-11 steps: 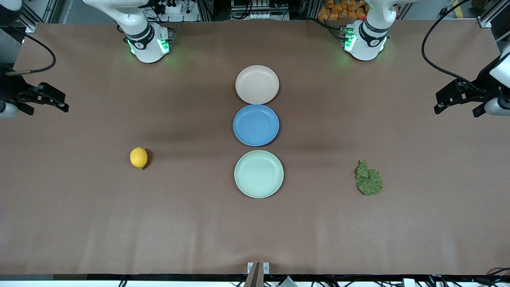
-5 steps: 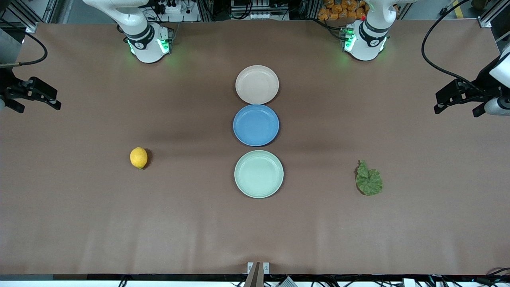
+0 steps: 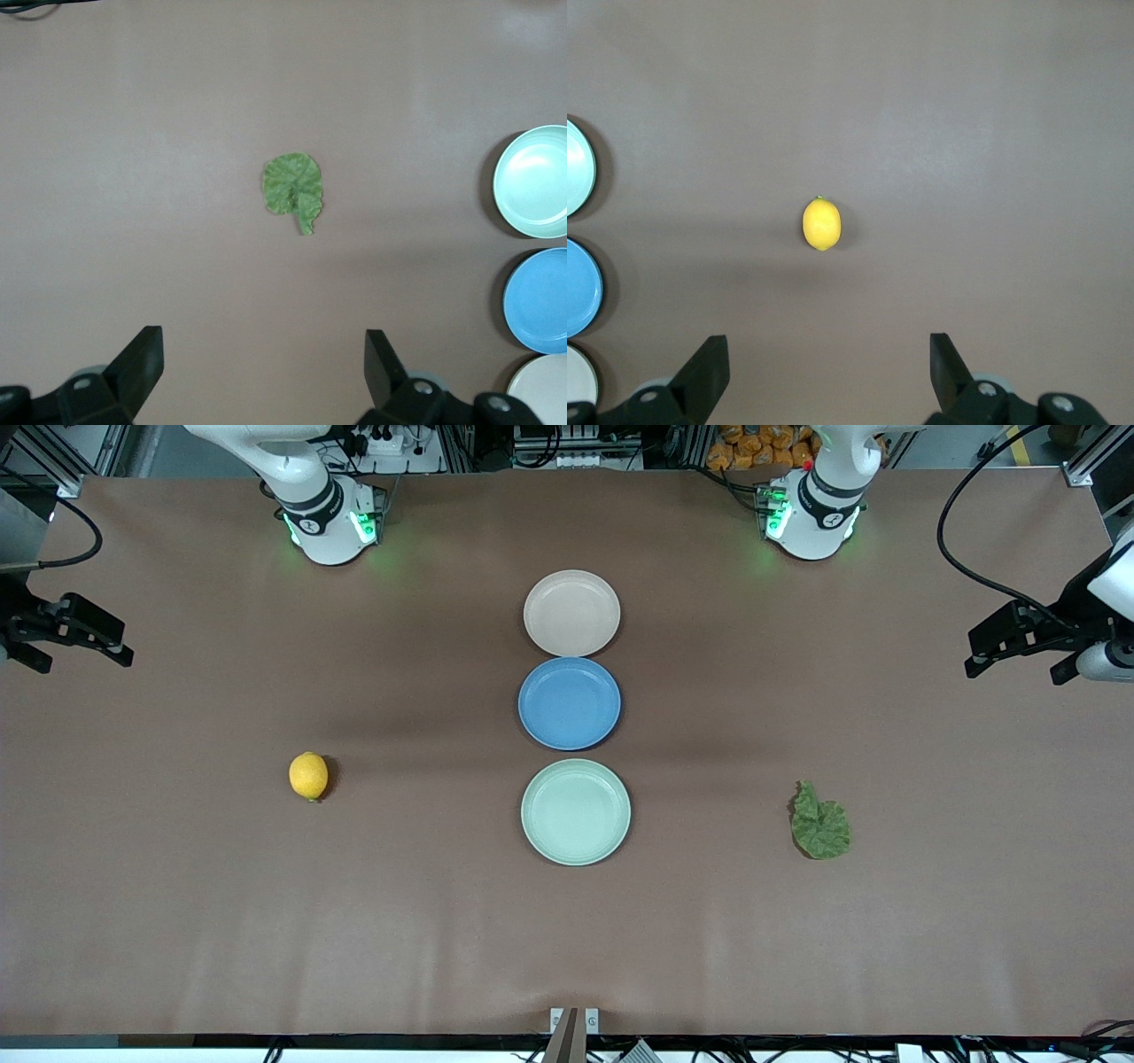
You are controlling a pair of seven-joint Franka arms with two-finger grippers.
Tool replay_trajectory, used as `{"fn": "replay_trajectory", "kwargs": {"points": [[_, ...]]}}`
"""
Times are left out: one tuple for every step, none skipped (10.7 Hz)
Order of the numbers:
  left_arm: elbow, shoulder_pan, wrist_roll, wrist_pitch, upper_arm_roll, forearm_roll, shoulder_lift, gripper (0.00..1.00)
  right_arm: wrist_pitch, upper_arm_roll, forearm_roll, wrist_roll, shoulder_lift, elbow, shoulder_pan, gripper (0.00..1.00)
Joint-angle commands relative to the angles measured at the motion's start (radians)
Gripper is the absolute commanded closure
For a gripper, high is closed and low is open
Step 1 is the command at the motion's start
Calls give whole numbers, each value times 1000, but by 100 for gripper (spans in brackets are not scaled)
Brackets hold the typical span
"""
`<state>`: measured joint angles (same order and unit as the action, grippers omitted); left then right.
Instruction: Pick lemon and lettuce from plates
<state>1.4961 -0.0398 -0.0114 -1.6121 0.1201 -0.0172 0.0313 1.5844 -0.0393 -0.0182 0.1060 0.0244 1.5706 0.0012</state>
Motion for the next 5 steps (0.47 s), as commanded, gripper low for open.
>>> {"fn": "replay_trajectory", "kwargs": {"points": [[-2, 1, 17, 18, 4, 17, -5, 0, -31, 13, 7, -9, -9, -26, -18, 0], [-4, 3, 39, 30, 4, 17, -5, 0, -31, 13, 7, -5, -9, -26, -17, 0], [-5, 3, 45, 56, 4, 20, -4, 0, -31, 15, 7, 0, -9, -26, -17, 0], [-4, 3, 45, 72, 4, 23, -2, 0, -31, 15, 7, 0, -9, -26, -17, 0], [-4, 0, 45, 84, 3, 25, -1, 0, -31, 15, 7, 1, -9, -26, -17, 0]]}}
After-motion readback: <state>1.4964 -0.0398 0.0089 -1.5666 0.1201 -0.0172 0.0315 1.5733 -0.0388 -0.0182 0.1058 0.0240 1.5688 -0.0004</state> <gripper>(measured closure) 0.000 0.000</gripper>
